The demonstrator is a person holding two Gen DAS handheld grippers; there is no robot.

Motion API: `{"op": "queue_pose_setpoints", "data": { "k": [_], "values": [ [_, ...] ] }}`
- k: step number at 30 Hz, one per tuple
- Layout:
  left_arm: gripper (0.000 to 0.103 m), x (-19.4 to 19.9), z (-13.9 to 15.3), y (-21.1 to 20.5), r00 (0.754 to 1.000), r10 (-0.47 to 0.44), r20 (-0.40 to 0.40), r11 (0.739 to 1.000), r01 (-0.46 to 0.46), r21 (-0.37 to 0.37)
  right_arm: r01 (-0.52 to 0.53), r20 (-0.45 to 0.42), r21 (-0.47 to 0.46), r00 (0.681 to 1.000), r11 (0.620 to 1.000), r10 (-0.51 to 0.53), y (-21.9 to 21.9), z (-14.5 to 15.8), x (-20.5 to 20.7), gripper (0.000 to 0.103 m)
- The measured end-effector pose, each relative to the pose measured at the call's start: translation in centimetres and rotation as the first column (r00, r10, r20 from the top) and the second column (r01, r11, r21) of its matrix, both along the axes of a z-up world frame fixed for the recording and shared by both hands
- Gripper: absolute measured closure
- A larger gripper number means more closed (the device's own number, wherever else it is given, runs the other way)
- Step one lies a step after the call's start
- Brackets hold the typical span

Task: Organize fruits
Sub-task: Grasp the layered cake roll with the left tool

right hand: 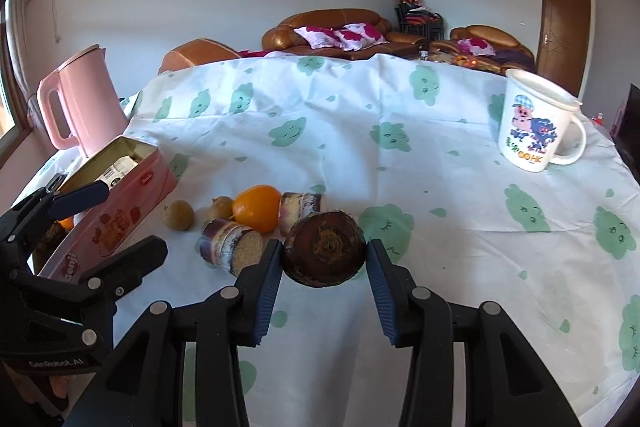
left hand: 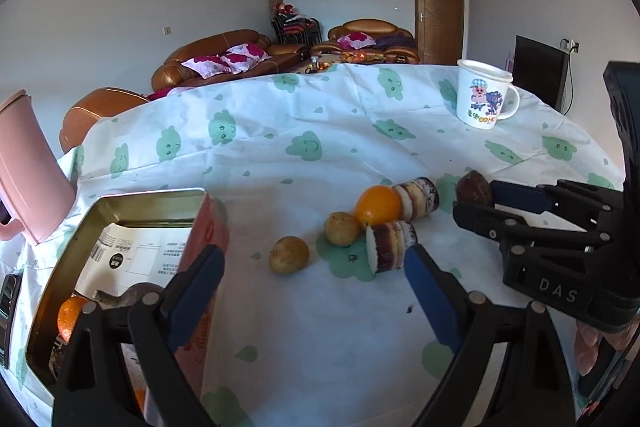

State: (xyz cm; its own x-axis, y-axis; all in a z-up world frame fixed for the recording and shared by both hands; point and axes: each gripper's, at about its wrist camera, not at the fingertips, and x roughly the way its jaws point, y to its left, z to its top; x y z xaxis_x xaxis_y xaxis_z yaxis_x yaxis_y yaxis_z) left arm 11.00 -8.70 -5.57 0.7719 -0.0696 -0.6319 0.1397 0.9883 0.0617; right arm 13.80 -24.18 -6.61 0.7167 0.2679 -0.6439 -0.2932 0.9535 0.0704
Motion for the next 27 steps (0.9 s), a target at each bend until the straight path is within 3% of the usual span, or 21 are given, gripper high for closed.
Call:
{"op": "queue_pose_setpoints", "data": {
  "k": [2, 5, 12, 14, 16, 20, 27],
  "values": [
    [0.010, 0.6, -0.3, -1.0, 1.000, -0.017, -0.015, 1.000, 0.017, -0.003, 0.025, 0.002, 0.012, 1.000, 1.000, -0.025, -0.5, 0.1, 0.1, 0.058],
    [0.020, 1.5, -0.8, -2.0, 0.998, -0.043, -0.052, 0.999, 0.042, -0.019, 0.059, -0.006, 0.053, 0.998, 0.997, -0.058, -1.6, 0.1, 0.3, 0.058],
    [0.026, 2.8, -1.9, -3.7, 0.989, -0.078, -0.125, 0.997, 0.075, -0.031, 0.082, 0.011, 0.074, 0.996, 0.994, -0.083, -2.2, 0.3, 0.0, 0.058],
    [0.033, 3.2, -2.2, -4.3, 0.986, -0.088, -0.142, 0.996, 0.086, -0.020, 0.087, 0.019, 0.071, 0.996, 0.994, -0.089, -2.2, 0.4, -0.1, 0.058],
    [0.056, 3.6, -2.5, -4.6, 0.981, -0.100, -0.167, 0.995, 0.099, -0.018, 0.088, 0.020, 0.065, 0.996, 0.994, -0.089, -2.1, 0.4, -0.1, 0.058],
    [0.071, 4.1, -3.0, -4.5, 0.973, -0.109, -0.203, 0.994, 0.102, -0.045, 0.086, 0.021, 0.050, 0.996, 0.995, -0.087, -1.9, 0.4, -0.1, 0.058],
    [0.071, 3.2, -2.1, -4.0, 0.985, -0.109, -0.136, 0.993, 0.101, -0.066, 0.084, 0.048, 0.043, 0.995, 0.996, -0.086, -1.8, 0.7, -0.5, 0.058]
  ]
}}
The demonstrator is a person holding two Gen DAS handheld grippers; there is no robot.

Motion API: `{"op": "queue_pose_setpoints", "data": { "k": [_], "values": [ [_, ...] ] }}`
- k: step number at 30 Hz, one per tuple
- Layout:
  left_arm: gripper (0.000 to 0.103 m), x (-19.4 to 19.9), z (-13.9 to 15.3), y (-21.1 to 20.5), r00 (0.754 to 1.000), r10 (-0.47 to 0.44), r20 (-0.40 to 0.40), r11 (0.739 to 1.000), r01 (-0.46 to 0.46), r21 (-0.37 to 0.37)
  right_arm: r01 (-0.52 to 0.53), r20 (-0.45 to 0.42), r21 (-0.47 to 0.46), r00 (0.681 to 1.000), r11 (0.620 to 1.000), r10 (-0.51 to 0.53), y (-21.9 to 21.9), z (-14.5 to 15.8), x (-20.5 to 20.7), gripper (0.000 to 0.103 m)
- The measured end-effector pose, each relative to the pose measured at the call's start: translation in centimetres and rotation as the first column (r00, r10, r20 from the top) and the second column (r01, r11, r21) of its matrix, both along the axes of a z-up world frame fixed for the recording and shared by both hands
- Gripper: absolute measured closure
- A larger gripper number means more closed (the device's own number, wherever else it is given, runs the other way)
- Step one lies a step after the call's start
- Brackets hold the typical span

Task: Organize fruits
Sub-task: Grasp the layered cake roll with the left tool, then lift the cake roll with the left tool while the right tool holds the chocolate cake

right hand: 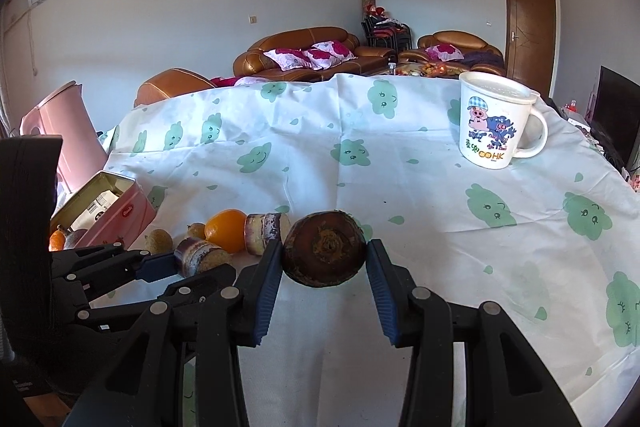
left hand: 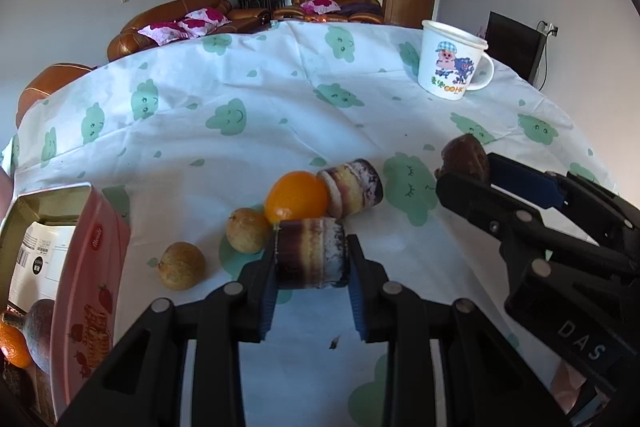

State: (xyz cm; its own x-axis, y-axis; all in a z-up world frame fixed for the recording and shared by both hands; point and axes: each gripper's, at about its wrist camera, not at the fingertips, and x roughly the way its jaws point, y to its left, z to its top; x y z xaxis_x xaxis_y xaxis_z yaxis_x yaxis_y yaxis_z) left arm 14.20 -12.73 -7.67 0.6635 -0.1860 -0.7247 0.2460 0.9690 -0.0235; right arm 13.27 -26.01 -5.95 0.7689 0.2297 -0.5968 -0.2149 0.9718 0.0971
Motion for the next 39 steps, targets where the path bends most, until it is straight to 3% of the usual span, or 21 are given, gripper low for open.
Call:
{"op": "queue_pose_setpoints", "data": {
  "k": [17, 39],
  "values": [
    [0.071, -1.6, 1.7, 0.7, 0.990, 0.044, 0.137, 0.999, -0.044, -0.002, -0.039, 0.105, 0.019, 0.994, 0.999, 0.036, 0.0, 1.1, -1.7, 0.058],
    [0.071, -3.2, 2.8, 1.6, 0.966, 0.090, 0.242, 0.996, -0.084, -0.036, -0.062, 0.194, 0.028, 0.979, 0.998, 0.056, -0.1, 1.9, -3.2, 0.058]
  ]
}}
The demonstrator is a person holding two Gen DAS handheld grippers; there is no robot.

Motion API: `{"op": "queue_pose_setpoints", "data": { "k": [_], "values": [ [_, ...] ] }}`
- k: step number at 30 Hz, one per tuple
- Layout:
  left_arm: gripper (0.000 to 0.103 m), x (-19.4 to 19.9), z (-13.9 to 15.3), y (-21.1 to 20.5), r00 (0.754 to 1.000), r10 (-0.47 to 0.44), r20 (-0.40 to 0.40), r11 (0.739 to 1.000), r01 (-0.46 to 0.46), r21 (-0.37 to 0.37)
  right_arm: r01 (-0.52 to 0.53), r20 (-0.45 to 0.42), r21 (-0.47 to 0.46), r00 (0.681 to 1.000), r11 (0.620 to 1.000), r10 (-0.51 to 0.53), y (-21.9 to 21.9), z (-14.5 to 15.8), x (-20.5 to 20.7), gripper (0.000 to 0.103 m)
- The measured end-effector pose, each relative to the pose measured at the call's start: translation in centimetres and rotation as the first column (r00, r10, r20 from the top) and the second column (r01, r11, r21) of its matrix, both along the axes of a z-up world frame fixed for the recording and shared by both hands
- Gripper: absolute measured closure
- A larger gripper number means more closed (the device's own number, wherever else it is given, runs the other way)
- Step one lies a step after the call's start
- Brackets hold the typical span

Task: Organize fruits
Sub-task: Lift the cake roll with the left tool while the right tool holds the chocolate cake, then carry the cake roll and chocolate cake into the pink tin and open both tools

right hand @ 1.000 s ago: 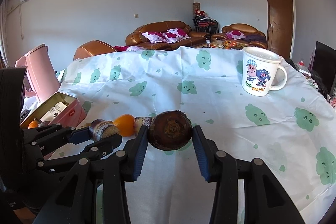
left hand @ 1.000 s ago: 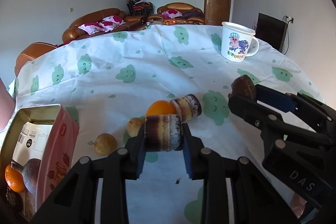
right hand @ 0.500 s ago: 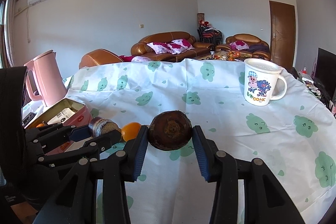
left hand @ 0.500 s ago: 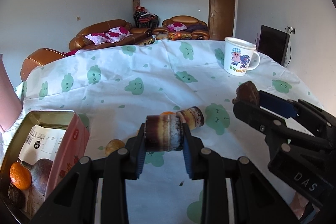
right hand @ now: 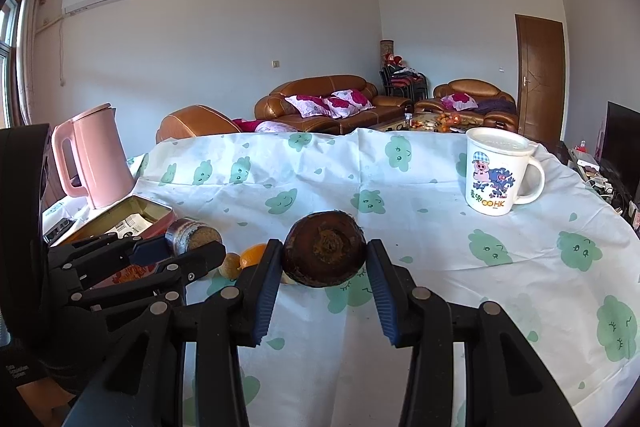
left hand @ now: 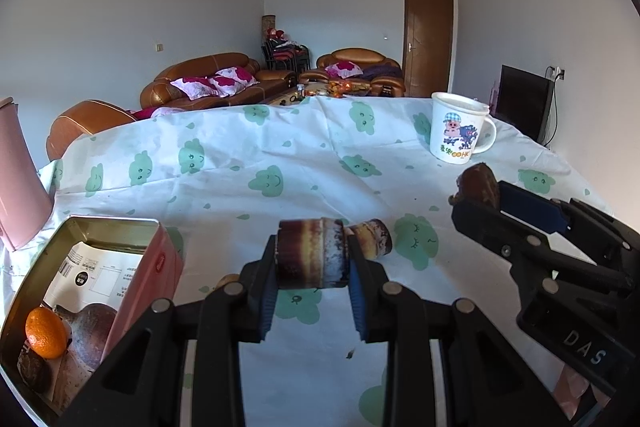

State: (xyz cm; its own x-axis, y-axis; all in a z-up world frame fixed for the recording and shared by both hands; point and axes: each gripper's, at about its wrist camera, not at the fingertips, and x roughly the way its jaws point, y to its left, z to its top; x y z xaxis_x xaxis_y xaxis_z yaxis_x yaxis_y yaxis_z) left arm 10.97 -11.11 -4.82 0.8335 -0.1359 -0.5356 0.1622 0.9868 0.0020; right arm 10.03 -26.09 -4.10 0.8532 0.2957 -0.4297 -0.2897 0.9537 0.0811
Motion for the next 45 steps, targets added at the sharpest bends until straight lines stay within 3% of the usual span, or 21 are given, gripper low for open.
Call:
{"op": "queue_pose_setpoints", "data": {
  "k": [32, 39, 45],
  "values": [
    [0.071, -2.5, 1.2, 0.4, 0.989, 0.041, 0.145, 0.999, -0.041, -0.001, -0.033, 0.102, -0.002, 0.994, 0.999, 0.033, 0.2, 0.8, -1.8, 0.058],
    [0.071, -2.8, 1.2, 0.8, 0.988, 0.052, 0.144, 0.999, -0.052, -0.006, -0.035, 0.111, -0.022, 0.993, 0.999, 0.037, 0.6, 0.8, -2.1, 0.058],
    [0.071, -3.4, 1.2, 2.6, 0.989, 0.071, 0.127, 0.997, -0.068, -0.023, -0.068, 0.069, -0.003, 0.995, 0.998, 0.068, 1.8, 0.8, -1.7, 0.058]
  ]
}}
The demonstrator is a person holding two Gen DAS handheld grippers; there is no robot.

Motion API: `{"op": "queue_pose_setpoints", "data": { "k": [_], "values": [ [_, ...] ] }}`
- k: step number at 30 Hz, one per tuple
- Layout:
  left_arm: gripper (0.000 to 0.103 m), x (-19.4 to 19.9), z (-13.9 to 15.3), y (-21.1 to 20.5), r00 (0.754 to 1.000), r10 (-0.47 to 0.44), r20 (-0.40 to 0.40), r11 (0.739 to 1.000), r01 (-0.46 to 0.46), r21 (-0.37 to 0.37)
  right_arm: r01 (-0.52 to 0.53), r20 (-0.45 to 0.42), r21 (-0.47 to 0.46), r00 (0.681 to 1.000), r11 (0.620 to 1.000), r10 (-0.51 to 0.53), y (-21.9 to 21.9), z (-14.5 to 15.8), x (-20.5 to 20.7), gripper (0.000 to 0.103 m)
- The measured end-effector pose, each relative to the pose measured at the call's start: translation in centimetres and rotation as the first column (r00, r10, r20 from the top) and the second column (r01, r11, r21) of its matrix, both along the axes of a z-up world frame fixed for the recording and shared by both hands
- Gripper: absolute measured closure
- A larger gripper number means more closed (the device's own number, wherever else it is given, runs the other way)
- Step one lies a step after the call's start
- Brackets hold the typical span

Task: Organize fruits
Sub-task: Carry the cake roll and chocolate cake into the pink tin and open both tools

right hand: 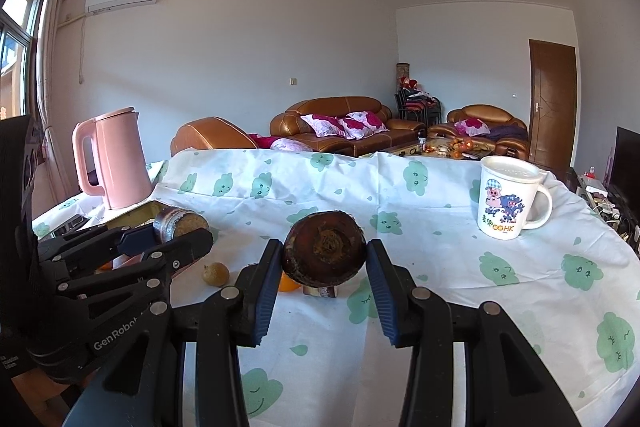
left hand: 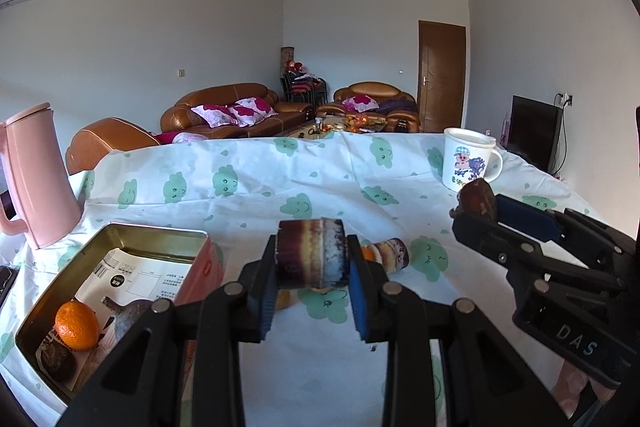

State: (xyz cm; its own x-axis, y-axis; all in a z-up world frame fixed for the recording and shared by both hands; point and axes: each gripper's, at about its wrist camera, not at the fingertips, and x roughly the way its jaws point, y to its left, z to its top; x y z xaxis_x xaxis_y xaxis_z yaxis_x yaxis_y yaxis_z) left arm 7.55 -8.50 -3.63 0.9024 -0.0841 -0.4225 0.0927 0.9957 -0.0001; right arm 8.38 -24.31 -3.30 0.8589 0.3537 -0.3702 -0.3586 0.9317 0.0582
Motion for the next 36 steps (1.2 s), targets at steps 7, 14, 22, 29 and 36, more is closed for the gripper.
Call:
{"op": "queue_pose_setpoints", "data": {
  "k": [7, 14, 22, 29, 36],
  "values": [
    [0.071, -1.0, 0.9, 3.7, 0.998, 0.070, 0.002, 0.997, -0.070, -0.019, -0.075, 0.012, -0.023, 0.997, 0.997, 0.075, 3.6, 0.9, -0.4, 0.058],
    [0.071, -2.5, 1.5, 9.1, 0.985, 0.174, -0.010, 0.985, -0.174, 0.002, -0.207, -0.016, -0.021, 0.978, 0.978, 0.207, 9.0, 1.7, -0.4, 0.058],
    [0.071, -3.5, 0.0, 15.8, 0.949, 0.301, -0.089, 0.953, -0.302, 0.009, -0.392, -0.075, -0.074, 0.919, 0.917, 0.387, 17.5, 0.8, -1.1, 0.058],
    [0.071, -3.9, -1.7, 18.8, 0.933, 0.333, -0.137, 0.942, -0.337, -0.003, -0.457, -0.154, -0.116, 0.886, 0.882, 0.438, 21.2, -1.2, -0.7, 0.058],
    [0.071, -3.6, -2.8, 19.3, 0.931, 0.314, -0.188, 0.947, -0.321, -0.004, -0.492, -0.217, -0.139, 0.862, 0.860, 0.458, 22.6, -2.7, -0.6, 0.058]
  ]
}}
